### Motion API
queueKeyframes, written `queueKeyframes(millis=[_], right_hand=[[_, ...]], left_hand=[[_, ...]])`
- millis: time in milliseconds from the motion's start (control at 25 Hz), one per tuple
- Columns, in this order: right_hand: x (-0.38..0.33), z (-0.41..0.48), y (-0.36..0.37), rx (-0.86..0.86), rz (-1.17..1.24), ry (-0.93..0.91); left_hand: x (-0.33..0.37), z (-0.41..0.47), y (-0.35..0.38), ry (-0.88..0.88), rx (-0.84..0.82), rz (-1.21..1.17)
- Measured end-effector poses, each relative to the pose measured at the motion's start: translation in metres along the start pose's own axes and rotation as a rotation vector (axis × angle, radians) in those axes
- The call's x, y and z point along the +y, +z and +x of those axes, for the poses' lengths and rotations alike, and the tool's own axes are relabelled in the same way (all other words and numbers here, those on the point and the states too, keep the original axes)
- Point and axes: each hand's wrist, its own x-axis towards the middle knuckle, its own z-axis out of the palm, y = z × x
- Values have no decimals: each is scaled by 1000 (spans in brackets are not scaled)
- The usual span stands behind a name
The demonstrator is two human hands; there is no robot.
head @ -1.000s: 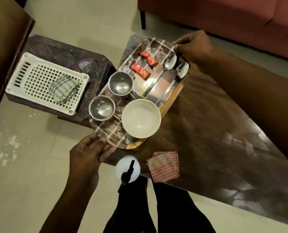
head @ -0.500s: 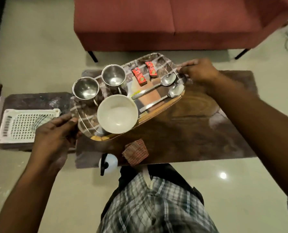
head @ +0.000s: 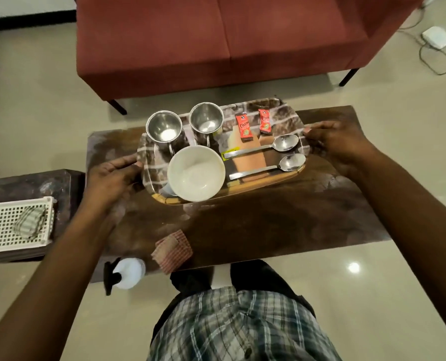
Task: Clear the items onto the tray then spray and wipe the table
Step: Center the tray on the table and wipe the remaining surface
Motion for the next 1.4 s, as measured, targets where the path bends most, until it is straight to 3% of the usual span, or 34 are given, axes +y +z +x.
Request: queueKeyframes(millis=[520, 880, 1400], right_hand=[[113, 105, -39, 103, -22, 227], [194, 182, -17, 123, -128, 319], [254, 231, 9, 162, -154, 404]], left_hand=[[-96, 99, 103, -157, 36, 174], [-179, 174, 118, -302, 64, 238], [-247, 225, 128, -403, 125, 247]])
